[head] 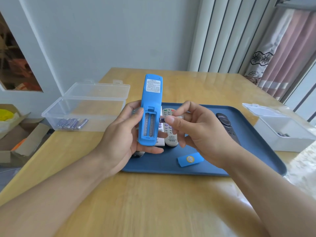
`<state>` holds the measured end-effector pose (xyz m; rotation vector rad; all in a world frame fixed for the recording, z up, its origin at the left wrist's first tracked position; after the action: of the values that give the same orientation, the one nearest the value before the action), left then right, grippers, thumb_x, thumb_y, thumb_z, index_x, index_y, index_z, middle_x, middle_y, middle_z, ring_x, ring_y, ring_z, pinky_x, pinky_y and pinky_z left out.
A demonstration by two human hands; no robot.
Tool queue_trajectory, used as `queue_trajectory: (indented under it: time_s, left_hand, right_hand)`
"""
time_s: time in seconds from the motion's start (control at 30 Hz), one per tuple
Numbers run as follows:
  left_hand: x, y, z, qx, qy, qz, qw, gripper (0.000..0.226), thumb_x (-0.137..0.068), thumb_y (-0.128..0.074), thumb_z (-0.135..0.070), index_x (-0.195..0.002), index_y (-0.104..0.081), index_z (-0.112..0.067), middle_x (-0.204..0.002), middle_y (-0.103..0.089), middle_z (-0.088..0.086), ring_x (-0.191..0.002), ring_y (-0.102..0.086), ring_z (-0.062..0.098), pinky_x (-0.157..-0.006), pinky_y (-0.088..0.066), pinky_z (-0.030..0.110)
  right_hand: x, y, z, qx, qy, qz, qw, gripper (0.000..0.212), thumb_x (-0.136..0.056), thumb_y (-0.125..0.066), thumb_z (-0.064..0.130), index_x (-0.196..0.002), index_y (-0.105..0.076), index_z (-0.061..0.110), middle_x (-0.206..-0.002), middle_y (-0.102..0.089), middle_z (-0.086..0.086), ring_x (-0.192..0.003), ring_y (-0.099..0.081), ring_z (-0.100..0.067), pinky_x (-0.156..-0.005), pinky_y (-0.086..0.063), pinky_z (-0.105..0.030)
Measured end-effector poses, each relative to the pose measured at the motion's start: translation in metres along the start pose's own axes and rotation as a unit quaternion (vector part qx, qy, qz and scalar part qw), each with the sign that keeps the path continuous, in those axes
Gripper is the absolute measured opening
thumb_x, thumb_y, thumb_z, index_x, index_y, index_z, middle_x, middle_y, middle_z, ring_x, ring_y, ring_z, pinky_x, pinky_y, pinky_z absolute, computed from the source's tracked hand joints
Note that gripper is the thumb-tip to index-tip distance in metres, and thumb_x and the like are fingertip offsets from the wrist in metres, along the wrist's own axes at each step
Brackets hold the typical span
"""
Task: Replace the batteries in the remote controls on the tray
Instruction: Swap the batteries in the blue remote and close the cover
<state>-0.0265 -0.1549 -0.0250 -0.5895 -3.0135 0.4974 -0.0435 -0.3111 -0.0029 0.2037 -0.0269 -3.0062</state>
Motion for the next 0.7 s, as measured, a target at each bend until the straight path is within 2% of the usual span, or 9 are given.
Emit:
queue_trajectory:
  time_s: [0.1,0.17,0.23,0.3,0.43,0.5,0.6,0.7]
  left_hand:
    - [0.000,-0.001,0.001,-0.008,0.000,0.007,1.000,0.031,-0.108,-0.037,-0.028,-0.132,-0.057,-0.030,-0.113,-0.074,0.010,-0.089,-0.074,0.034,-0.056,-0.060,0.044]
    - [0.000,-0.001,0.001,-0.007,0.001,0.008,1.000,0.031,-0.108,-0.038,-0.028,-0.132,-0.057,-0.031,-0.110,-0.075,0.008,-0.088,-0.074,0.032,-0.058,-0.060,0.045]
    - [0.000,-0.001,0.001,-0.009,-0.001,0.004,1.000,0.030,-0.107,-0.039,-0.027,-0.130,-0.058,-0.031,-0.109,-0.074,0.008,-0.089,-0.074,0.031,-0.059,-0.061,0.046]
    - [0.000,-0.001,0.000,-0.011,-0.004,0.003,1.000,0.030,-0.107,-0.040,-0.028,-0.130,-0.058,-0.032,-0.112,-0.072,0.010,-0.092,-0.074,0.032,-0.061,-0.061,0.047]
    - [0.000,-0.001,-0.001,-0.012,-0.012,0.008,1.000,0.030,-0.107,-0.040,-0.028,-0.131,-0.057,-0.033,-0.114,-0.073,0.009,-0.094,-0.073,0.035,-0.062,-0.060,0.046]
    - [0.001,-0.002,-0.002,-0.013,-0.015,0.012,1.000,0.030,-0.106,-0.041,-0.028,-0.131,-0.057,-0.032,-0.114,-0.073,0.008,-0.095,-0.073,0.035,-0.064,-0.060,0.046]
    - [0.001,-0.004,-0.002,-0.018,-0.015,0.018,1.000,0.031,-0.106,-0.041,-0.028,-0.133,-0.055,-0.033,-0.113,-0.074,0.006,-0.096,-0.073,0.033,-0.066,-0.061,0.048]
    - [0.002,-0.007,-0.001,-0.027,-0.011,0.034,0.999,0.035,-0.105,-0.041,-0.029,-0.138,-0.052,-0.035,-0.118,-0.072,0.005,-0.102,-0.073,0.033,-0.067,-0.062,0.047]
  right_hand:
    - [0.000,0.003,0.006,0.019,0.045,-0.024,0.999,0.029,-0.066,-0.083,0.026,-0.083,-0.064,0.012,-0.070,-0.066,-0.013,-0.045,-0.053,-0.025,-0.050,-0.044,-0.022]
    - [0.002,0.004,0.009,0.040,0.060,-0.038,0.997,0.023,-0.070,-0.083,0.023,-0.086,-0.069,0.013,-0.078,-0.069,-0.020,-0.047,-0.057,-0.026,-0.051,-0.044,-0.018]
    - [0.002,0.005,0.010,0.054,0.066,-0.045,0.995,0.014,-0.080,-0.079,0.017,-0.092,-0.072,0.013,-0.081,-0.071,-0.014,-0.048,-0.060,-0.026,-0.048,-0.039,-0.011]
    - [0.002,0.004,0.012,0.077,0.070,-0.043,0.994,0.011,-0.086,-0.075,0.014,-0.097,-0.075,0.017,-0.083,-0.073,-0.003,-0.049,-0.062,-0.024,-0.050,-0.040,-0.009]
    - [0.005,-0.001,0.015,0.153,0.099,-0.029,0.983,0.018,-0.088,-0.073,0.017,-0.101,-0.076,0.029,-0.081,-0.073,0.012,-0.053,-0.066,-0.015,-0.053,-0.042,-0.015]
    - [0.008,-0.004,0.019,0.186,0.130,-0.031,0.973,0.023,-0.087,-0.075,0.016,-0.103,-0.076,0.033,-0.085,-0.071,0.012,-0.056,-0.069,-0.015,-0.057,-0.045,-0.022]
    - [0.011,-0.004,0.025,0.215,0.149,-0.060,0.963,0.025,-0.082,-0.082,0.018,-0.098,-0.073,0.035,-0.093,-0.074,0.014,-0.055,-0.068,-0.015,-0.058,-0.048,-0.022]
    - [0.013,-0.001,0.025,0.219,0.149,-0.093,0.960,0.022,-0.077,-0.086,0.021,-0.083,-0.067,0.030,-0.084,-0.075,0.015,-0.052,-0.066,-0.014,-0.052,-0.046,-0.022]
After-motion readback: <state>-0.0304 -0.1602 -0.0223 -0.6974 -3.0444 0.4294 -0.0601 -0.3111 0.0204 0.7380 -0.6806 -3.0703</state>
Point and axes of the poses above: each hand's wrist, its own x-axis away from the middle knuckle, its own y-axis out of the back of the hand, z = x × y, the point moved 7 cm from there along -x, towards the middle knuckle
